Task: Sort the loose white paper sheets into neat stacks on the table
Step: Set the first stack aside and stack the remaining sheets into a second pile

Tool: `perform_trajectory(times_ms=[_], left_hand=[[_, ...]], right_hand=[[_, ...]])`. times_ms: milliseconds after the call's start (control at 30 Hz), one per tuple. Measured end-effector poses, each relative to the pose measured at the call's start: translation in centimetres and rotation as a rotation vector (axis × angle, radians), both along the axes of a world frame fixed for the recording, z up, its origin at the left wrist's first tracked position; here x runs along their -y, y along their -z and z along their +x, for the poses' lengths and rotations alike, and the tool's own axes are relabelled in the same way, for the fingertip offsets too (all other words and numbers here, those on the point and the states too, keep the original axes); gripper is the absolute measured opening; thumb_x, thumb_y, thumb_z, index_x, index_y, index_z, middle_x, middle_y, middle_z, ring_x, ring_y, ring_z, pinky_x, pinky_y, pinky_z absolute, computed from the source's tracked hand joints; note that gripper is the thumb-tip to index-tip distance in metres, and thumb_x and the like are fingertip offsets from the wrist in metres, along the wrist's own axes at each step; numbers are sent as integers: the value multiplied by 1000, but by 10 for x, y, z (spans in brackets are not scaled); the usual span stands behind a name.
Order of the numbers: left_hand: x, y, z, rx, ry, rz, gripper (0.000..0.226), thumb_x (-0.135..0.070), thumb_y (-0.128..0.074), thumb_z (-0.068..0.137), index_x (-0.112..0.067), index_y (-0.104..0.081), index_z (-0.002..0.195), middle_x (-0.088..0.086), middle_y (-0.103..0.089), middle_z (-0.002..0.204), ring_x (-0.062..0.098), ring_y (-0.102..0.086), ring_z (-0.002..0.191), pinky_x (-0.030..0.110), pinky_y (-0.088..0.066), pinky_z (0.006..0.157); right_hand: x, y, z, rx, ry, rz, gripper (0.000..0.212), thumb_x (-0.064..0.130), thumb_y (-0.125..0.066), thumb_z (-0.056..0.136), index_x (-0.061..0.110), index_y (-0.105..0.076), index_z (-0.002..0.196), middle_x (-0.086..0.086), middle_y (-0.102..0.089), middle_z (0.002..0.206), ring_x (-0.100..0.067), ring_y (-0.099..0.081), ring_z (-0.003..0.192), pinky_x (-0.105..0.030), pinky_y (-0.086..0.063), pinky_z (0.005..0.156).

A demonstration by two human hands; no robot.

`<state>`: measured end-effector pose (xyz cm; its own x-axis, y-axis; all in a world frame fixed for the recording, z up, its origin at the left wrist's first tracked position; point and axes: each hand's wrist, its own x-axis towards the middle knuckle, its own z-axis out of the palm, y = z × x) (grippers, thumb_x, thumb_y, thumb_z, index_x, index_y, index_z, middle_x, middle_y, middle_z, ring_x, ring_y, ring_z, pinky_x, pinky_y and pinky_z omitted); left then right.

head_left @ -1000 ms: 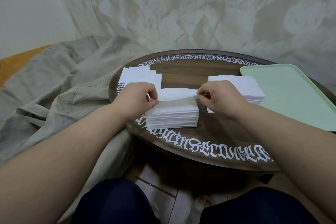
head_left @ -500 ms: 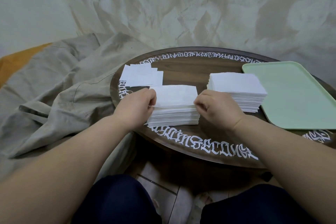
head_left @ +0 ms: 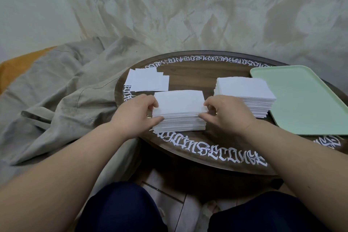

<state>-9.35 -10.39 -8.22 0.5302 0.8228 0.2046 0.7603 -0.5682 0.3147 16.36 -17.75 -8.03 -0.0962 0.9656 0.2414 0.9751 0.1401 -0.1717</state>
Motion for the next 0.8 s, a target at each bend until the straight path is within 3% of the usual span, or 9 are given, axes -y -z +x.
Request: perform_trajectory(times_ms=[167, 333, 500, 567, 633, 733, 800], left_hand=[[3, 0, 3, -14, -44, -93, 22, -35, -74, 78, -24, -55, 81, -12, -59, 75, 11, -56, 74, 28, -45, 70], [6, -2, 4, -30, -7, -80, 18, -27, -72, 80, -24, -56, 74, -16, -54, 66, 11, -55, 71, 27, -43, 68], [5, 2, 3, 16, 31, 18, 27, -48, -65, 82, -30, -62, 102, -12, -47, 104, 11, -52, 89, 29, -43, 80], [3, 4, 3, -23, 74, -28, 33, -56, -50, 83, -31, -66, 98, -11, -48, 107, 14, -51, 98, 33, -43, 88], [-3, 4, 3, -10, 53, -32, 30, -50, -49, 87, -28, -68, 93, -8, -53, 108, 16, -51, 102, 34, -43, 90], [-25, -2, -1, 77, -66, 88, 14, -28, -66, 86, -20, -69, 97, -2, -58, 109, 23, -54, 103, 35, -44, 87], [-45, -7, -3, 92, -146, 83, 24, -25, -69, 84, -20, -67, 108, 0, -57, 116, 23, -53, 108, 36, -43, 91]], right_hand=[[-3, -4, -3, 47, 26, -104, 36, 50, -54, 89, 20, -58, 109, 1, -67, 100, -22, -61, 91, -31, -48, 77], [-4, -3, -10, 158, -48, -95, 29, 45, -46, 94, 19, -57, 95, 0, -65, 94, -23, -59, 84, -35, -49, 73], [-2, -1, -8, 99, -48, 16, 38, 51, -46, 90, 25, -64, 110, 2, -53, 103, -19, -52, 94, -31, -46, 71], [-3, 0, -8, 105, -93, -70, 40, 54, -42, 91, 28, -67, 109, 6, -50, 104, -14, -49, 96, -31, -45, 76], [-6, -4, -8, 37, -76, -79, 40, 52, -40, 93, 27, -67, 109, 7, -51, 106, -12, -48, 98, -30, -43, 81], [-22, -18, -8, -76, -20, 30, 34, 41, -48, 94, 21, -65, 116, 3, -54, 115, -16, -50, 105, -29, -40, 85], [-41, -29, -11, -86, -17, 29, 31, 35, -53, 93, 19, -63, 117, 2, -55, 118, -17, -51, 106, -29, -40, 86]])
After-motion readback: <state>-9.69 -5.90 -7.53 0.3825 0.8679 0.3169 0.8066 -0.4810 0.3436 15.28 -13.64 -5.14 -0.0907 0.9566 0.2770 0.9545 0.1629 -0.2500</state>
